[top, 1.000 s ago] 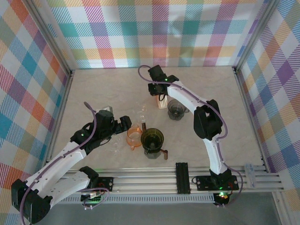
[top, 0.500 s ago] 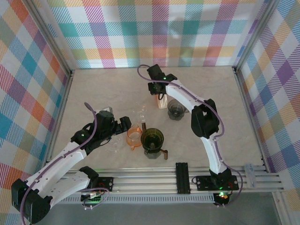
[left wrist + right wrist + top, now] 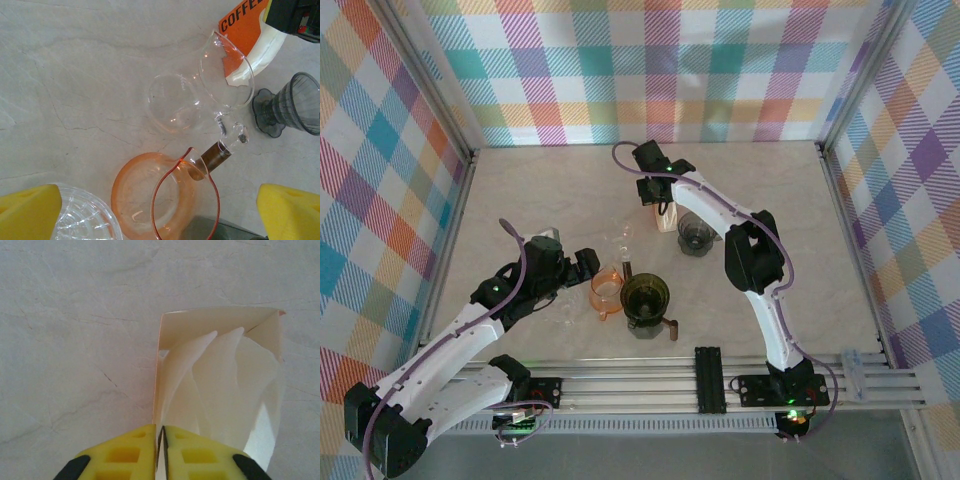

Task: Place the coffee filter in the dripper

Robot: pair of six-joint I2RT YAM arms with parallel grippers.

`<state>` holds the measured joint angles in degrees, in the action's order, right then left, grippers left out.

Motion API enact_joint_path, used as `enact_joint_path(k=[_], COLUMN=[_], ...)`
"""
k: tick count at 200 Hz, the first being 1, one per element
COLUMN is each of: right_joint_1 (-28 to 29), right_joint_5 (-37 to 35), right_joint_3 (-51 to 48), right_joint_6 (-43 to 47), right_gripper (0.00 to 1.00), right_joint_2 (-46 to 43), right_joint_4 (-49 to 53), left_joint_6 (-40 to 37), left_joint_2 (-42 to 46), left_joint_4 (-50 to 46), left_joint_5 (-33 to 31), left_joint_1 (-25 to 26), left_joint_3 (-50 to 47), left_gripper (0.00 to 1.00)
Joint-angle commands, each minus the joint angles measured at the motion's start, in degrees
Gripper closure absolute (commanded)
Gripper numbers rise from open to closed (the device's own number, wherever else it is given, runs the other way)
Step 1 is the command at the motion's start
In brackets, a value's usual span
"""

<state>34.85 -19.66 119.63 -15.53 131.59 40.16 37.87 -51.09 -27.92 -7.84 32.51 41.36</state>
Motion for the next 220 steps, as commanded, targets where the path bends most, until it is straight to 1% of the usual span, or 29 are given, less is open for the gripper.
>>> enact_joint_path(k=[1, 22, 31, 63, 137, 176, 220], right_joint_1=[-0.1, -0.2, -0.1, -0.1, 1.0, 1.6, 2.7], right_joint_5=[-1.4, -1.7, -1.8, -1.8, 1.5, 1.8, 3.3], right_joint_3=[2.3, 2.2, 2.3, 1.7, -4.4, -9.6, -15.7], right_joint_6=[0.4, 0.6, 0.7, 0.5, 0.4, 0.6, 0.6], right_gripper=[0.9, 0.95, 1.0, 1.0, 1.0, 1.0, 1.0], right_joint_2=[0.6, 0.4, 0.3, -0.8, -8.2, -13.9, -22.6], right_joint_4=[0.5, 0.4, 0.3, 0.2, -2.1, -3.7, -4.5], left_joint_6=[-1.0, -0.9, -0.9, -0.9, -0.4, 0.1, 0.2], left_joint_2=[0.9, 0.8, 0.7, 0.6, -0.3, -0.4, 0.0], left_joint_4=[0.7, 0.9, 0.9, 0.9, 1.0, 0.7, -1.2], left_joint_5=[-0.8, -0.6, -0.7, -0.5, 0.4, 0.9, 1.0], left_joint_1=[-0.3, -0.3, -0.3, -0.3, -0.3, -0.3, -0.3], left_joint_3=[-0.9, -1.1, -1.1, -1.1, -0.8, -0.2, 1.3], left_gripper=[0.0, 0.0, 0.0, 0.0, 0.0, 0.0, 0.0])
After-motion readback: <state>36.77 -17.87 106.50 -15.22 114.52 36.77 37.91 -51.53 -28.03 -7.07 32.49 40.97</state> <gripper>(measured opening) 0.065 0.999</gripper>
